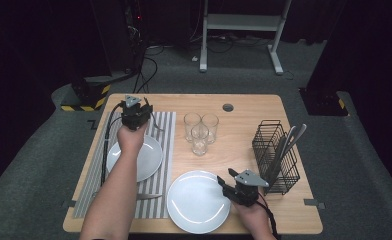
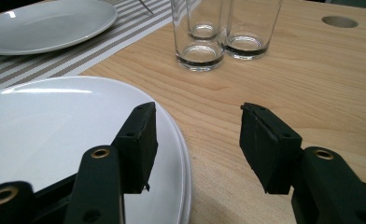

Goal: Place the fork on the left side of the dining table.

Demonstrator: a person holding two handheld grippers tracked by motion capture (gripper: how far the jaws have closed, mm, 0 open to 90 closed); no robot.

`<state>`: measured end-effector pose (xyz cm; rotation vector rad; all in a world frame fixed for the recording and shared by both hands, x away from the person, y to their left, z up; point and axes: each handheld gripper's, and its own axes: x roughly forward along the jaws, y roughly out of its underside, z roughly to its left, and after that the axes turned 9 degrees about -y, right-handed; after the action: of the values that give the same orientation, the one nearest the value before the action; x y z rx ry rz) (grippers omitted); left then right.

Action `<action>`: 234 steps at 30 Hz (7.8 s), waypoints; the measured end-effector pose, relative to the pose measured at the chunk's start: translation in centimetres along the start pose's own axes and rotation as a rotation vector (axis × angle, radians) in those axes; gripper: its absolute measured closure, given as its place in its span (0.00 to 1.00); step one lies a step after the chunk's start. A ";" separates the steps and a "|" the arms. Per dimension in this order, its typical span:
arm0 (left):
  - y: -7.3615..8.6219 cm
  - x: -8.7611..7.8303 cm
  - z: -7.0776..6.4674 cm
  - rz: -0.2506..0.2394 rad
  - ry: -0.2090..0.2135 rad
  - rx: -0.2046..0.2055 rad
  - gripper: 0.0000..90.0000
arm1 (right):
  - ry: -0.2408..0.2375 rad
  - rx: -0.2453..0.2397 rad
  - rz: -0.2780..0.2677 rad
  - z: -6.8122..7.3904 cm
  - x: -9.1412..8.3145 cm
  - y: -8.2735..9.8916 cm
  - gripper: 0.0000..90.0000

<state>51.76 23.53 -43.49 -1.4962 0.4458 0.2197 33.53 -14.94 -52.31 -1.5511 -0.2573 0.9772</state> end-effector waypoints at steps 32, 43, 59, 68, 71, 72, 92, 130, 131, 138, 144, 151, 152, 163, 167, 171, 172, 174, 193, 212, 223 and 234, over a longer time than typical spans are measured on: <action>-0.3 -0.3 1.0 -0.003 -0.052 -0.010 0.88 | -0.001 0.002 0.003 0.1 0.1 0.1 0.51; -0.2 -0.6 2.0 0.009 -0.077 -0.012 0.87 | -0.002 -0.003 0.005 0.2 0.2 0.1 0.51; 1.0 -0.7 4.3 0.034 -0.090 -0.044 0.84 | 0.014 -0.017 0.003 0.6 0.2 -0.1 0.51; 1.7 -0.4 5.4 0.033 -0.081 -0.077 0.82 | 0.022 -0.029 0.006 0.9 0.2 0.0 0.51; 2.0 -0.3 5.6 0.031 -0.080 -0.086 0.81 | 0.025 -0.028 0.011 0.9 0.2 0.1 0.51; 2.0 -0.3 5.7 0.030 -0.079 -0.085 0.81 | 0.025 -0.028 0.012 0.9 0.2 0.1 0.51; 3.2 0.4 7.4 0.022 -0.036 -0.121 0.79 | 0.033 -0.045 0.035 1.5 0.6 0.4 0.51; 3.9 1.0 8.1 0.091 -0.009 -0.135 0.72 | 0.045 -0.051 0.032 1.8 0.5 0.4 0.53; 3.9 1.0 8.2 0.092 -0.009 -0.135 0.72 | 0.046 -0.052 0.031 1.8 0.4 0.4 0.53; 4.0 1.0 8.2 0.094 -0.022 -0.121 0.70 | 0.046 -0.058 0.031 1.9 0.4 0.4 0.53; 4.3 0.9 8.5 0.091 -0.029 -0.128 0.69 | 0.047 -0.060 0.037 2.0 0.6 0.4 0.53; 4.3 0.8 8.7 0.105 -0.038 -0.129 0.68 | 0.047 -0.064 0.042 2.0 0.7 0.5 0.53; 4.3 0.8 8.7 0.104 -0.038 -0.125 0.68 | 0.046 -0.063 0.042 2.1 0.7 0.5 0.53; 4.2 0.6 8.4 0.105 -0.053 -0.102 0.66 | 0.047 -0.066 0.041 2.1 0.7 0.4 0.53; 4.2 0.6 8.4 0.110 -0.060 -0.098 0.65 | 0.046 -0.070 0.040 2.1 0.6 0.4 0.53; 4.2 0.7 8.4 0.114 -0.065 -0.090 0.63 | 0.044 -0.076 0.041 2.2 0.7 0.5 0.53; 4.3 0.7 8.5 0.119 -0.068 -0.087 0.62 | 0.043 -0.076 0.043 2.2 0.7 0.5 0.53; 4.4 0.8 8.8 0.127 -0.062 -0.101 0.61 | 0.042 -0.076 0.045 2.3 0.8 0.5 0.52; 5.2 1.3 9.8 0.156 -0.041 -0.141 0.56 | 0.043 -0.077 0.049 2.3 0.8 0.5 0.52; 5.4 2.9 10.1 0.165 -0.018 -0.168 0.56 | 0.046 -0.090 0.068 2.4 1.3 0.4 0.52; 5.8 3.3 10.5 0.180 -0.017 -0.168 0.52 | 0.057 -0.107 0.084 2.6 1.4 0.4 0.52; 6.1 3.6 11.0 0.208 -0.053 -0.174 0.47 | 0.074 -0.109 0.079 2.3 1.2 0.3 0.52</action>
<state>54.16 34.34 -50.39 -1.6099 0.5515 0.4713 32.57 -12.57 -52.88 -1.7042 -0.2014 0.9784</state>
